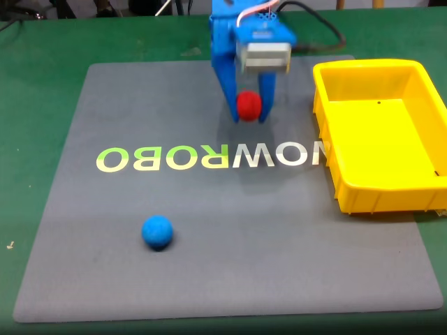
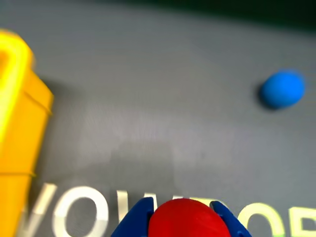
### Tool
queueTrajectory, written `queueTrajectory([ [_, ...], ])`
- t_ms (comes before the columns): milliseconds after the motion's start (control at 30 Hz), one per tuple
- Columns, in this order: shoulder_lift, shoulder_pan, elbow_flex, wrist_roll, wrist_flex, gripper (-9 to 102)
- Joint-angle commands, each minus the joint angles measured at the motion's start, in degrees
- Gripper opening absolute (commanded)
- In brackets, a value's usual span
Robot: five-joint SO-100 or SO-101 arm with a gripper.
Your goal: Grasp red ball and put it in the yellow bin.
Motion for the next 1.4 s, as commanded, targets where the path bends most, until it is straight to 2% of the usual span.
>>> queueTrajectory([
  [0, 8.61, -3.69, -3.34, 0.88, -0.88, 1],
  [333, 20.13, -19.95, -2.02, 4.31, 7.38, 1],
  [567, 18.63, -30.23, -0.44, 7.82, 7.56, 0],
  [967, 14.33, -30.41, -0.44, 7.82, 6.24, 1],
  [1000, 14.24, -30.15, -0.53, 7.82, 6.06, 4],
  [1100, 14.15, -29.53, -0.62, 7.65, 5.89, 26],
  [1167, 14.24, -29.18, -0.62, 8.17, 5.80, 35],
  [1367, 14.94, -27.77, -0.62, 8.61, 5.62, 40],
])
